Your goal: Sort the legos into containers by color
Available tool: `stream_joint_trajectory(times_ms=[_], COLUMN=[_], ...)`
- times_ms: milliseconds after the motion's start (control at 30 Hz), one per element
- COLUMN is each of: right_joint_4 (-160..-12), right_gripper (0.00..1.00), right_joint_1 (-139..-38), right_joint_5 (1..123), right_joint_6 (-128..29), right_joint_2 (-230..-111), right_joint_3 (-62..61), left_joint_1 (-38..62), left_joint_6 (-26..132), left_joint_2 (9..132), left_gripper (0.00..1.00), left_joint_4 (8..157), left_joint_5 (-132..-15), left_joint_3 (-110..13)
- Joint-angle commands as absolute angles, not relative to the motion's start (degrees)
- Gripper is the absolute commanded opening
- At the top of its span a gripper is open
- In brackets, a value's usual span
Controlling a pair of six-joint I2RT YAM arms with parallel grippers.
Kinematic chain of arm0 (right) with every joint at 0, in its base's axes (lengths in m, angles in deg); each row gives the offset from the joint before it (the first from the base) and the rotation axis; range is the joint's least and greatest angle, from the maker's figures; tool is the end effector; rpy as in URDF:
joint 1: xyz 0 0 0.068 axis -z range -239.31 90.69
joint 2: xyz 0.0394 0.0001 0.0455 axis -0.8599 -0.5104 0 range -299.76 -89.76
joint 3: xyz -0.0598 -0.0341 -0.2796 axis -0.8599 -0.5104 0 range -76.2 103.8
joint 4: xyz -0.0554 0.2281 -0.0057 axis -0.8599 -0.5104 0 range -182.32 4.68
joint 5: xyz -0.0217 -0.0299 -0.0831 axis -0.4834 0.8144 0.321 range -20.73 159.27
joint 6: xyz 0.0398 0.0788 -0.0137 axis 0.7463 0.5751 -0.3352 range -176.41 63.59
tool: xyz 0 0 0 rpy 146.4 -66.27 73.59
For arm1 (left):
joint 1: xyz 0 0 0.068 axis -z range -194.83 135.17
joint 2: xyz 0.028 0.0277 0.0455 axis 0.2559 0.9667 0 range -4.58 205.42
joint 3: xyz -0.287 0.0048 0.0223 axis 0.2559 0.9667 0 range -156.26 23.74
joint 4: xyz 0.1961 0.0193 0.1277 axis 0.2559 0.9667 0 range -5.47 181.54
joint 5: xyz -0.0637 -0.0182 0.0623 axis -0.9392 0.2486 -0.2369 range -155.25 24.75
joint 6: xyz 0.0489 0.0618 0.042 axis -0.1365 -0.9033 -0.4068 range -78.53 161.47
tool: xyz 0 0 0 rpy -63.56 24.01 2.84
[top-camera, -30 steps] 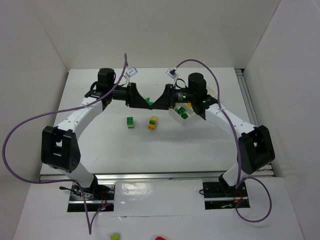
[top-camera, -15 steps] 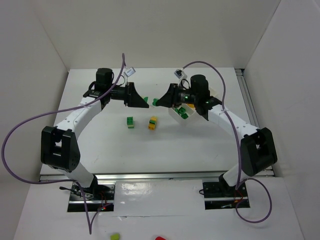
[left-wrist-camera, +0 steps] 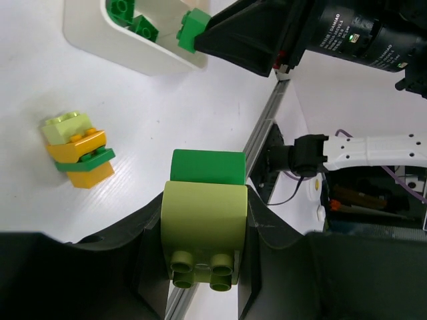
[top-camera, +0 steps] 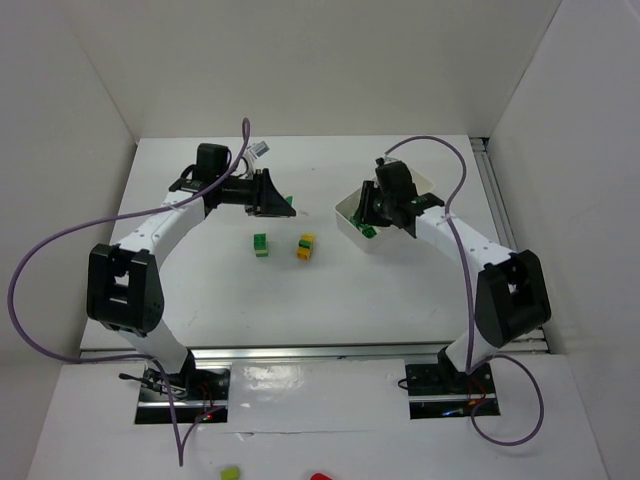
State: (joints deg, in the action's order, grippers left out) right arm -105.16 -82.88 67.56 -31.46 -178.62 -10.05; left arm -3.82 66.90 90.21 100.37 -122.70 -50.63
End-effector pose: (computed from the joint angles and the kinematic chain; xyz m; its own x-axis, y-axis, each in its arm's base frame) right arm 0.3202 0.1422 0.2610 -0.7391 0.1375 -0.6594 -0.1193 0.9368 0.3290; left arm 0.3417 -0.1347 0.3038 -0.8548 -0.0689 -0.5144 0.4463 0.4082 -0.7964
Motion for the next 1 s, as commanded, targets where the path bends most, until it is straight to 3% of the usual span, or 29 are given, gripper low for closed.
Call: stream_joint_trajectory(times_ms=[0, 133, 167, 200, 300, 500, 533, 567, 633, 667, 800, 833, 867, 967], right_joint_4=[-106.7, -106.0, -106.0, -106.0, -106.0, -107.0, -107.0, -105.6, -98.5, -95.7, -87.7, -85.4, -84.2, -80.0], right_gripper=[0.17, 0.24, 0.30, 0.47, 0.67, 0.65, 0.62, 0.53, 0.48, 0.48, 0.62, 0.73, 0.76, 0.80], right_joint_1=[-82.5, -82.5, -82.5, -82.5, -82.5, -82.5, -82.5, -82.5, -82.5, -81.9, -81.9, -81.9, -81.9, -81.9], right_joint_5=[74.0, 75.9, 76.0, 76.0, 76.0, 75.4, 73.1, 70.7, 64.2, 54.8, 33.6, 30.3, 24.5, 17.8], right_joint_6=[-33.1, -33.1, -33.1, -33.1, -33.1, -33.1, -33.1, -34.4, -35.6, -36.3, -36.3, -35.2, -34.0, -31.2], right_joint_2=[-180.0, -182.7, -182.7, -183.5, -183.5, -179.2, -178.3, -175.5, -172.0, -169.2, -168.4, -169.4, -170.6, -172.5], right_joint_3=[-8.0, -7.2, -5.7, -5.0, -4.3, -3.2, -3.2, -4.0, -7.6, -8.8, -8.7, -8.2, -7.5, -6.8], left_joint_1=[-3.6, -3.6, -3.6, -3.1, -2.4, -2.4, -2.4, -2.4, -1.9, -1.9, -1.9, -1.9, -1.3, -0.8], left_joint_6=[65.7, 65.7, 65.7, 65.2, 64.6, 60.7, 59.9, 58.4, 57.1, 56.3, 55.1, 55.1, 54.6, 54.0], left_joint_2=[90.3, 90.3, 90.3, 90.3, 90.8, 90.8, 90.8, 90.8, 90.8, 90.2, 90.2, 89.6, 89.6, 88.9], left_gripper=[0.00, 0.00, 0.00, 0.00, 0.00, 0.00, 0.00, 0.00, 0.00, 0.00, 0.00, 0.00, 0.00, 0.00], left_joint_4=[101.3, 101.8, 101.8, 101.8, 102.6, 103.7, 103.7, 103.7, 103.7, 103.7, 103.7, 103.7, 103.7, 103.7], left_joint_5=[-120.4, -120.4, -120.4, -120.4, -121.2, -127.6, -129.8, -133.5, -136.2, -137.8, -141.9, -141.9, -142.5, -142.5], left_joint_3=[-53.2, -53.2, -53.2, -53.2, -53.8, -54.9, -54.9, -55.6, -55.6, -56.1, -56.1, -56.1, -56.1, -56.1])
